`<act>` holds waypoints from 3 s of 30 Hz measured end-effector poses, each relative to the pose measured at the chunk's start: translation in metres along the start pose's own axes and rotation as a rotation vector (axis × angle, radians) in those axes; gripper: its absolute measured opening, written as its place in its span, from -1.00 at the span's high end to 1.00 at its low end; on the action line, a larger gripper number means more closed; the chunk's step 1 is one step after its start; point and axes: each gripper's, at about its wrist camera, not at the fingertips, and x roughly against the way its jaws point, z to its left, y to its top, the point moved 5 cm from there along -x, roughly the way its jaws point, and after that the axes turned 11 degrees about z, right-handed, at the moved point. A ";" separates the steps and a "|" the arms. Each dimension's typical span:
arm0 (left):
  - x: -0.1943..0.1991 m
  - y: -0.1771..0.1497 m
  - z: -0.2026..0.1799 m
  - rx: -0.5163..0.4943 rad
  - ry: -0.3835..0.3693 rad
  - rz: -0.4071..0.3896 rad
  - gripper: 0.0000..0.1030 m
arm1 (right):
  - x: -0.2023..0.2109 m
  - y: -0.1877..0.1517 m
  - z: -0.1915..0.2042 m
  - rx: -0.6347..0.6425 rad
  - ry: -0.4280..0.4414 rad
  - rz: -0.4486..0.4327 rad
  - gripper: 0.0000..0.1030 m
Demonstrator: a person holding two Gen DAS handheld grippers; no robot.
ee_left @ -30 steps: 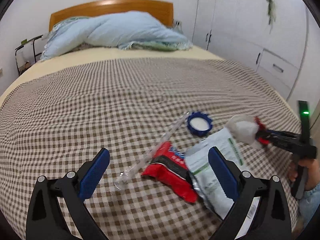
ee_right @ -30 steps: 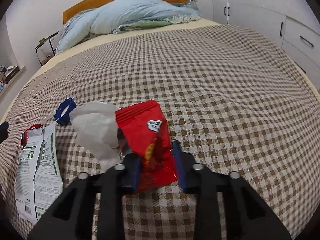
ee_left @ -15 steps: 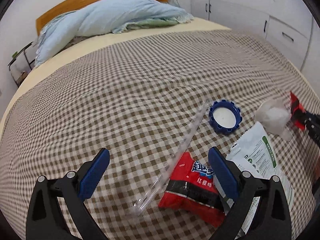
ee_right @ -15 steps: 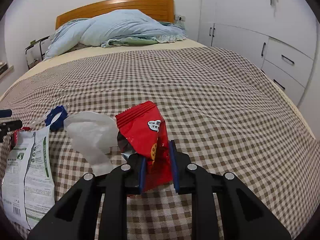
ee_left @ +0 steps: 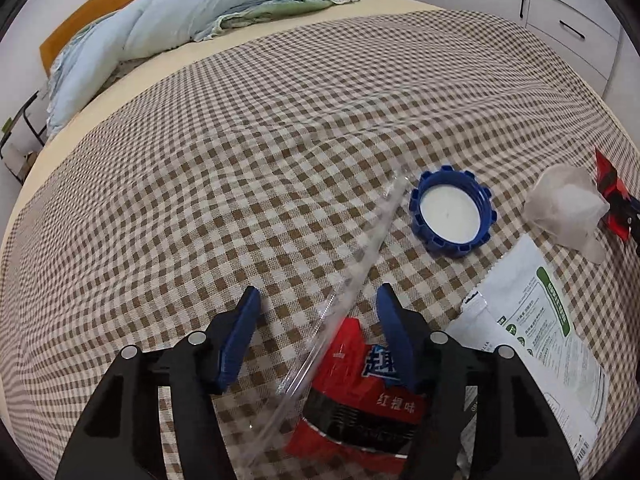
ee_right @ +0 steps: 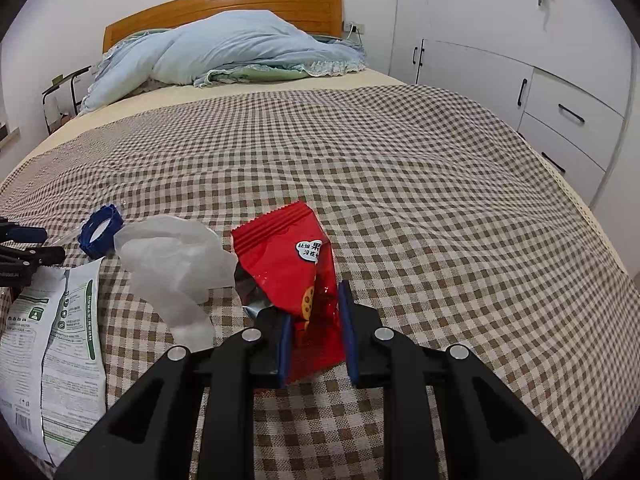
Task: Collect trash
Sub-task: 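Close the left gripper on the clear plastic straw, then lift the straw with the left gripper while the right carries the wrapper toward the floor bag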
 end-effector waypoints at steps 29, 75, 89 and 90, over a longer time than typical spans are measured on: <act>-0.001 -0.003 -0.004 0.072 -0.086 -0.001 0.73 | -0.005 -0.001 0.001 0.004 0.021 0.020 0.60; 0.142 -0.054 -0.009 0.093 0.003 -0.202 0.96 | 0.099 -0.027 0.012 0.015 0.041 -0.186 0.60; 0.195 -0.107 -0.032 0.094 -0.030 -0.287 0.96 | 0.152 -0.052 0.031 0.057 0.088 -0.241 0.60; 0.197 -0.109 -0.034 0.093 -0.031 -0.291 0.96 | 0.155 -0.054 0.031 0.057 0.089 -0.242 0.60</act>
